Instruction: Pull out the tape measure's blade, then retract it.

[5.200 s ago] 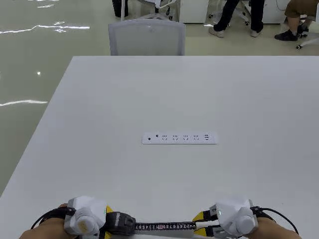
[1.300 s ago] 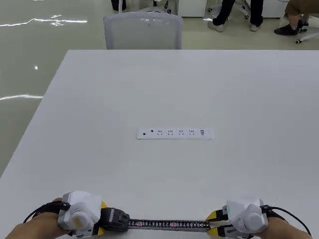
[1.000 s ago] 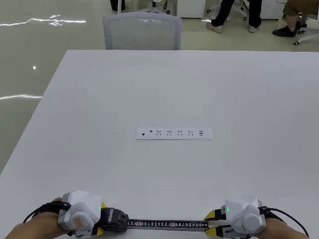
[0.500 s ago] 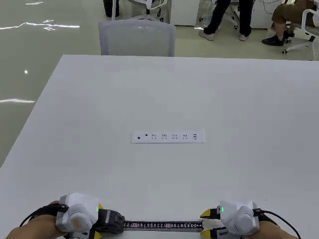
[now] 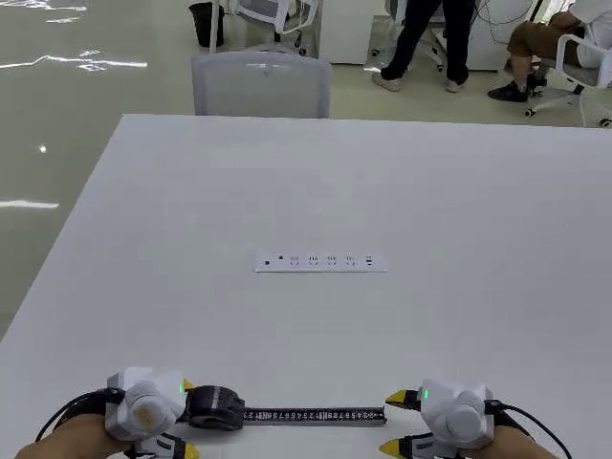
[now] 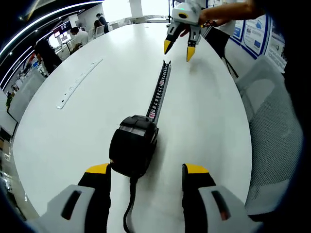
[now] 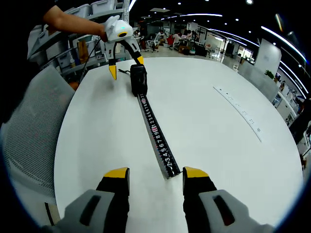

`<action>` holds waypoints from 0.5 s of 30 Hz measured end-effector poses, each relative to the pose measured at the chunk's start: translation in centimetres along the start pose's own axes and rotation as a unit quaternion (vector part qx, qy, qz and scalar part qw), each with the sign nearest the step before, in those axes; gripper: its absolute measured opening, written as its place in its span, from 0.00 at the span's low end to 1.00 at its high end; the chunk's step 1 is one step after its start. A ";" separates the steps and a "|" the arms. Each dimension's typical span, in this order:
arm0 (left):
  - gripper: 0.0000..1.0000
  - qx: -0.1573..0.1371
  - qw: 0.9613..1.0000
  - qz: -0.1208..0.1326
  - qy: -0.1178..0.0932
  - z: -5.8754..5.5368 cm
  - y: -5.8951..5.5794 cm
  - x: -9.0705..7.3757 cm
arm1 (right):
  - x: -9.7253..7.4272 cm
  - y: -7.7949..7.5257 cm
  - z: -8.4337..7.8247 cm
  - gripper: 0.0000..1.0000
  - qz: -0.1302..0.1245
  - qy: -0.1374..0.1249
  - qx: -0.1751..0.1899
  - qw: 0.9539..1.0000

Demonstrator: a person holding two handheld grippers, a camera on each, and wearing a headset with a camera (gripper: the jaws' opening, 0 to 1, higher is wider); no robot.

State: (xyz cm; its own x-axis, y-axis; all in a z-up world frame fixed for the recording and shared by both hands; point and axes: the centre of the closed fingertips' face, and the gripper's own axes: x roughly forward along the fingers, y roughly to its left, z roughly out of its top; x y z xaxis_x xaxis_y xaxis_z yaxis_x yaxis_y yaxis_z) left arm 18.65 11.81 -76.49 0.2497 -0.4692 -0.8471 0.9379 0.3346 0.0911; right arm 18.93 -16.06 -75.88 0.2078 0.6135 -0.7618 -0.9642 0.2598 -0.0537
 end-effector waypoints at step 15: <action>0.72 -0.107 0.991 0.054 -0.055 -0.4 -3.1 -2.9 | -2.1 3.4 -0.1 0.61 -0.078 -0.003 0.082 0.994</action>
State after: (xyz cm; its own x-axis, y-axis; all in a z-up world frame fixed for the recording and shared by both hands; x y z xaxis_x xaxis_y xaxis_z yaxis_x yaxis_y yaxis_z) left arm 14.89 12.42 -74.53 0.3807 -0.5032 -0.7758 0.8348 0.5479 0.0542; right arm 15.18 -16.55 -74.54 0.3542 0.5609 -0.7483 -0.8806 0.4695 -0.0649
